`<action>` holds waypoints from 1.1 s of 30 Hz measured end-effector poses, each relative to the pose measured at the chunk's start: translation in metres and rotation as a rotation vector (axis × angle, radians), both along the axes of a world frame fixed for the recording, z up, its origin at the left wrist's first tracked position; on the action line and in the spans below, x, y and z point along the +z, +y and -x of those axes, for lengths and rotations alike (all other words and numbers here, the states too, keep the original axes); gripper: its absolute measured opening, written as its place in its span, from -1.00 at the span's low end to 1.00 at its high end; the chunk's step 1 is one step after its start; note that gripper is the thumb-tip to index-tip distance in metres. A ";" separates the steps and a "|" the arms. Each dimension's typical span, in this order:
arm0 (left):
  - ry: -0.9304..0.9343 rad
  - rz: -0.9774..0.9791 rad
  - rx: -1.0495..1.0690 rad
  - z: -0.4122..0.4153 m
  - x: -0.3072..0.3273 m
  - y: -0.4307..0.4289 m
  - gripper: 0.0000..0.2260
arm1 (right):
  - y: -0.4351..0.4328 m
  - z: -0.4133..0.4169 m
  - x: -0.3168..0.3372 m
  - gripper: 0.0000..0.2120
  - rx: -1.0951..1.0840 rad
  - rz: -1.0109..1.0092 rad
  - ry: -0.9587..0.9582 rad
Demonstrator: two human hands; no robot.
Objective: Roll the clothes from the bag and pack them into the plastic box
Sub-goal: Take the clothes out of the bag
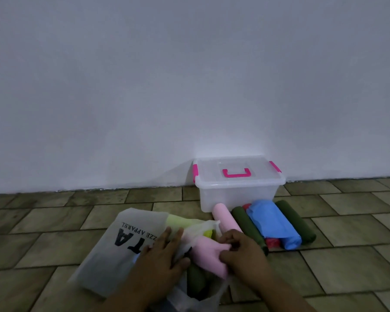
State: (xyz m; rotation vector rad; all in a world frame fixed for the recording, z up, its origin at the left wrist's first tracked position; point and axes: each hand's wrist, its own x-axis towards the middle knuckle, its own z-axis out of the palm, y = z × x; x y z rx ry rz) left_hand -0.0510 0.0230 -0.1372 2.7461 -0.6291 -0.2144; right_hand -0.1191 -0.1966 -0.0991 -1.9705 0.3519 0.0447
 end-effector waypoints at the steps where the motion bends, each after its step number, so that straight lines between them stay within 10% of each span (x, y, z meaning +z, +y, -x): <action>1: -0.023 -0.044 -0.011 0.000 0.000 0.002 -0.39 | -0.012 0.002 0.003 -0.81 -0.032 -0.087 0.037; 12: -0.030 -0.049 -0.006 -0.001 -0.008 0.002 -0.41 | -0.109 0.021 0.010 -0.84 -0.477 -0.728 -0.134; 24: 0.028 -0.021 0.091 0.007 -0.013 -0.012 -0.30 | -0.073 -0.012 0.004 -0.61 -0.456 0.637 -0.194; 27: 0.048 0.019 0.061 0.005 -0.011 -0.005 -0.31 | -0.035 -0.002 0.022 -0.68 -0.180 0.595 -0.307; 33: -0.074 -0.008 0.074 0.013 -0.017 -0.006 -0.36 | 0.025 -0.002 0.014 -0.52 0.479 0.515 0.169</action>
